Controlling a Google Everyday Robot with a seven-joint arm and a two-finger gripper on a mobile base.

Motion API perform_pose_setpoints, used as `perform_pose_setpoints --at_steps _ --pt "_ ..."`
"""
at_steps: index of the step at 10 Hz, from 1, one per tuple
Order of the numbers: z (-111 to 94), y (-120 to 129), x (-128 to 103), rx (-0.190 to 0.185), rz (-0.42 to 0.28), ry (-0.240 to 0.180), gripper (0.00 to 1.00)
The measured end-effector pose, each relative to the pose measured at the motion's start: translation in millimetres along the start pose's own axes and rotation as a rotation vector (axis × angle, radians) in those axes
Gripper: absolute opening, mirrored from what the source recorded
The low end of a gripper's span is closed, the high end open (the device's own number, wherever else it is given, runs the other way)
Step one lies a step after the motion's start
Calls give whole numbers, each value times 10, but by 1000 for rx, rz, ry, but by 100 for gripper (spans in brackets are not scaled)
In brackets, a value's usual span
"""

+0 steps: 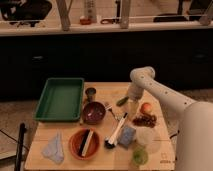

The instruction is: Place pepper in metal cup

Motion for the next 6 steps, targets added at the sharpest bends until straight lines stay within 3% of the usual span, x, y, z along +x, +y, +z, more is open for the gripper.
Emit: perform_pose_setpoints --at_steps 2,6 --pt "-7 -41 -114 24 -99 7 80" --pt "144 -138 -144 37 -194 0 80"
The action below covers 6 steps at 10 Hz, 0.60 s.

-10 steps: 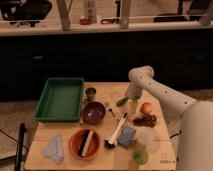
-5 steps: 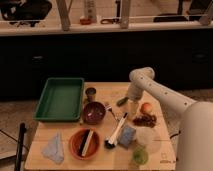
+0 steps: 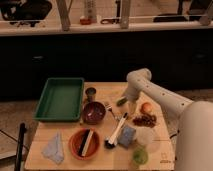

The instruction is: Place pepper in metal cup

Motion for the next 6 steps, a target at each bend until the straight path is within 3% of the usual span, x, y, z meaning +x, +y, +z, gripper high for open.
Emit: perform_pose_setpoints --at_steps 2,3,6 --pt "97 -83 32 -10 -23 -4 80" --pt "131 -153 79 -11 -32 -5 74" --pt "148 -284 111 -16 -56 -11 44"
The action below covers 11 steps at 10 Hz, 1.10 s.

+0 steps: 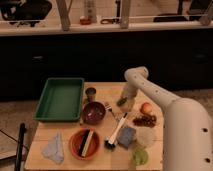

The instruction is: Place pepper in metal cup

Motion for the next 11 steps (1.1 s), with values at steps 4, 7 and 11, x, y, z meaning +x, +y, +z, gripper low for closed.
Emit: perform_pose_setpoints --at_steps 4,7,11 --pt "-172 -33 63 27 -17 -6 7" --pt "-398 -52 74 60 -31 -19 0" --pt "-668 -84 21 97 -71 -27 0"
